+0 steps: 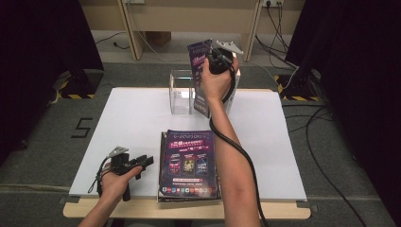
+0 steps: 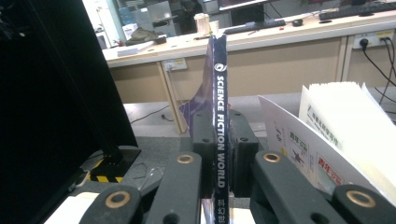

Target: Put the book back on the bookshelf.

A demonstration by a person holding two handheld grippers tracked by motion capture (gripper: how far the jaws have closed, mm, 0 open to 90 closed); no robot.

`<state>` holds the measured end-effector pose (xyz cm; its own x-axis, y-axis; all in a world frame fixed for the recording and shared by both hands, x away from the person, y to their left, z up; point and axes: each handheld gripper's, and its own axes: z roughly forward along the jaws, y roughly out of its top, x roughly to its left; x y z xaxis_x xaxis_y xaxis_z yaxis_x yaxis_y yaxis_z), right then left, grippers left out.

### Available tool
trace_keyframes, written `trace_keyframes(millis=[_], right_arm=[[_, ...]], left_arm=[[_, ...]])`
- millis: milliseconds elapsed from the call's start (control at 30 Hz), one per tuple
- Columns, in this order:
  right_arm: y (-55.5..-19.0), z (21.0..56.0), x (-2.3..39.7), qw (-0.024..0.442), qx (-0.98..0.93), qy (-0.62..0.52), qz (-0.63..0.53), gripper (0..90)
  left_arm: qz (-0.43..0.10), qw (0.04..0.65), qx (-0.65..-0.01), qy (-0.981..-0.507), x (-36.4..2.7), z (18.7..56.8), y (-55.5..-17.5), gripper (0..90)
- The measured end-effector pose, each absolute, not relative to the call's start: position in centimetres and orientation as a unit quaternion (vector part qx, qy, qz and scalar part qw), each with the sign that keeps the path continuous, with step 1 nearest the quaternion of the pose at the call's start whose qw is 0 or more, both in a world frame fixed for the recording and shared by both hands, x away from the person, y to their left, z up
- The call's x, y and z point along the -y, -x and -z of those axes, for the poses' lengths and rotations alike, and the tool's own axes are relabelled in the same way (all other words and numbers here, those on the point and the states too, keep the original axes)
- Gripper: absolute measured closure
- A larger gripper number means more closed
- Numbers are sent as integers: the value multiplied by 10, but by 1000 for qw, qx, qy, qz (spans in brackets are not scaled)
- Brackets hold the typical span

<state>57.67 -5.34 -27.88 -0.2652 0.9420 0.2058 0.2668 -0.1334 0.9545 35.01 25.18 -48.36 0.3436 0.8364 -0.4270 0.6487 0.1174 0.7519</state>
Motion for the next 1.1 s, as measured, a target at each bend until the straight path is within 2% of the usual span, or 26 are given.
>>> trace_keyframes(millis=[133,300,667,933,1100], right_arm=[[-582,291,54,305,-588,-522,-537,842],[-570,293,55,311,-601,-508,-534,841],[-512,300,67,320,-637,-460,-530,830],[-472,313,90,298,-642,-468,-529,817],[-462,315,97,291,-647,-475,-521,802]], left_arm=[[-95,488,-565,-658,-252,485,-350,600],[-94,489,-567,-657,-252,486,-351,601],[-95,487,-566,-658,-251,486,-349,602],[-95,487,-566,-658,-251,485,-349,602],[-97,487,-564,-659,-250,484,-349,602]])
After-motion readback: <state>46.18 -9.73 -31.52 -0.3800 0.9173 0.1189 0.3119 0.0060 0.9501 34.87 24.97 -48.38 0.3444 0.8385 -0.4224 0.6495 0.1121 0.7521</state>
